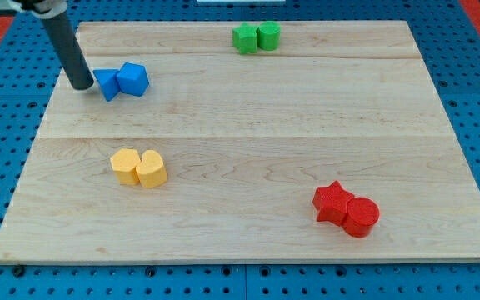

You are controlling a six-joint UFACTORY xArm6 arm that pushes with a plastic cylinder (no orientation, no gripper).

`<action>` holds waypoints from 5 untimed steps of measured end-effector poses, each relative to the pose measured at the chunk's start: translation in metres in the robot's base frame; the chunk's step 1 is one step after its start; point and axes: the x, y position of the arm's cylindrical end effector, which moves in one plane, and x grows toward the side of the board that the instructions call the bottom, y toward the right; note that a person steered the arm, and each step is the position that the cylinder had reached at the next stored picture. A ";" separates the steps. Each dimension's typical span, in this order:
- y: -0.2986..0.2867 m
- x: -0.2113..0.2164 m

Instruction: Move the blue blocks towards the center left of the board

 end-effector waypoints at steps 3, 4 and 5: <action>0.046 0.000; 0.074 -0.024; 0.106 0.011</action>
